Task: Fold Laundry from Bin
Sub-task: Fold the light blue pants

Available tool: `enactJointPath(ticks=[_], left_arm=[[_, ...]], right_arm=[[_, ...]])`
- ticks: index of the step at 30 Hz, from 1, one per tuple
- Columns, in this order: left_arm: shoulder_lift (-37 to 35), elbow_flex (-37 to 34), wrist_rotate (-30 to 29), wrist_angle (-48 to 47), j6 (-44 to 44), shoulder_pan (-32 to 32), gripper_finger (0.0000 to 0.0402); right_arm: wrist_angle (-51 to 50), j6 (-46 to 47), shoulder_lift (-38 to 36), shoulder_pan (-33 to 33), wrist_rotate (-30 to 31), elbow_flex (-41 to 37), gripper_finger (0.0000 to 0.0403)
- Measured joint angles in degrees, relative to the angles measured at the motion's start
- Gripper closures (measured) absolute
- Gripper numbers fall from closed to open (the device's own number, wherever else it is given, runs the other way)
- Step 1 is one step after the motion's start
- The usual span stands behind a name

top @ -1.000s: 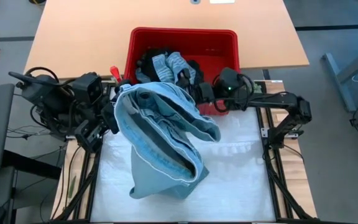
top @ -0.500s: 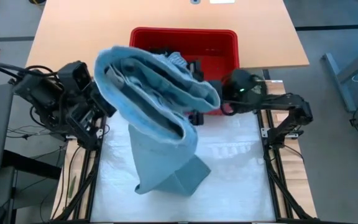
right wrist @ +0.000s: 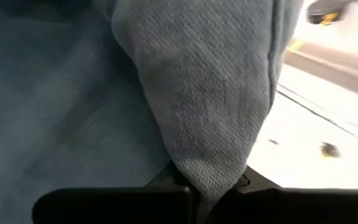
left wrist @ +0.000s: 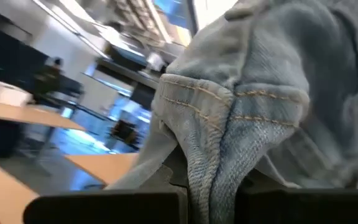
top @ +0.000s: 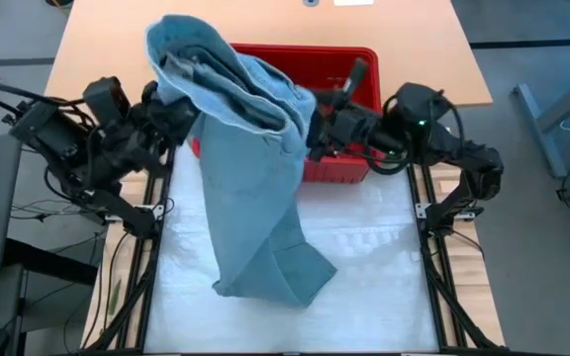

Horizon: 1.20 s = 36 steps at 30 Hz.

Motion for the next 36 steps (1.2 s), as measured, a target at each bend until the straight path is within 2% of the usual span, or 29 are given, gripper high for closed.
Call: enactJointPath(ticks=[4, 11, 13, 16, 18, 20, 22, 24, 26, 27, 29, 31, 32, 33, 34, 36], left_arm=[[-0.04, 0.0, 3.68, 0.25, -0.07, 3.81, 0.0388], [-0.11, 0.0, 16.57, 1.88, -1.54, 10.27, 0.0388], [-0.28, 0.0, 19.85, 2.23, -1.57, 11.23, 0.0388], [-0.52, -0.04, 24.17, 1.49, -1.83, 11.88, 0.0388], [-0.55, -0.07, 25.57, 1.32, -1.84, 11.92, 0.0388], [-0.61, -0.01, 25.6, 1.61, -1.7, 11.96, 0.0388], [-0.73, 1.15, 25.39, 1.07, -1.28, 11.99, 0.0388], [-1.04, 2.01, 25.34, 0.44, -1.12, 12.01, 0.0388], [-1.45, 1.9, 25.27, 0.48, -1.14, 12.34, 0.0388], [-1.53, 1.81, 25.19, 0.01, -1.15, 12.42, 0.0388], [-1.49, 1.75, 25.28, -1.36, -1.36, 12.44, 0.0388], [-1.54, 1.75, 25.21, -2.31, -1.35, 12.31, 0.0388], [-1.65, 1.77, 25.25, -3.04, -1.35, 12.31, 0.0388], [-1.8, 1.77, 25.24, -3.85, -1.42, 12.29, 0.0388], [-1.88, 1.77, 25.05, -4.57, -1.73, 12.31, 0.0388], [-1.89, 1.76, 24.15, -4.47, -2.01, 12.46, 0.0388]], right_arm=[[4.57, -9.37, 0.12, 2.55, 5.69, 3.24, 0.0364], [6.54, -10.9, -0.06, 14.27, 5.41, 6.08, 0.0364], [6.63, -9.12, 0.1, 18.01, 4.24, 6.06, 0.0364], [4.67, 1.62, 0.81, 21.08, 2.94, 6.12, 0.0364], [2.11, 3.77, 1.86, 21.32, 3.36, 6.17, 0.0364], [3.12, -1.28, 3.47, 20.07, 8.01, 6.15, 0.0364], [9.04, -11.08, 5.27, 17.91, 15.28, 5.94, 0.0364], [18.19, -19.75, 6.22, 14.75, 19.84, 5.88, 0.0364], [25.16, -22.01, 6.24, 11.95, 20.65, 6.01, 0.0364], [25.86, -20.22, 5.93, 10.84, 20.64, 6.3, 0.0364], [16.92, -9.9, 4.9, 11.07, 19.32, 7.5, 0.0364], [-1.74, 1.19, 3.67, 12.41, 10.68, 9.4, 0.0364], [-8.7, 2.43, 3.65, 12.82, 6.74, 10.37, 0.0364], [-11.68, 0.6, 4.07, 13.04, 7.12, 10.97, 0.0364], [-10.86, -2.83, 4.74, 12.8, 11.33, 11.27, 0.0364], [-1.67, -8.63, 5.36, 11.07, 18.59, 11.42, 0.0364]])
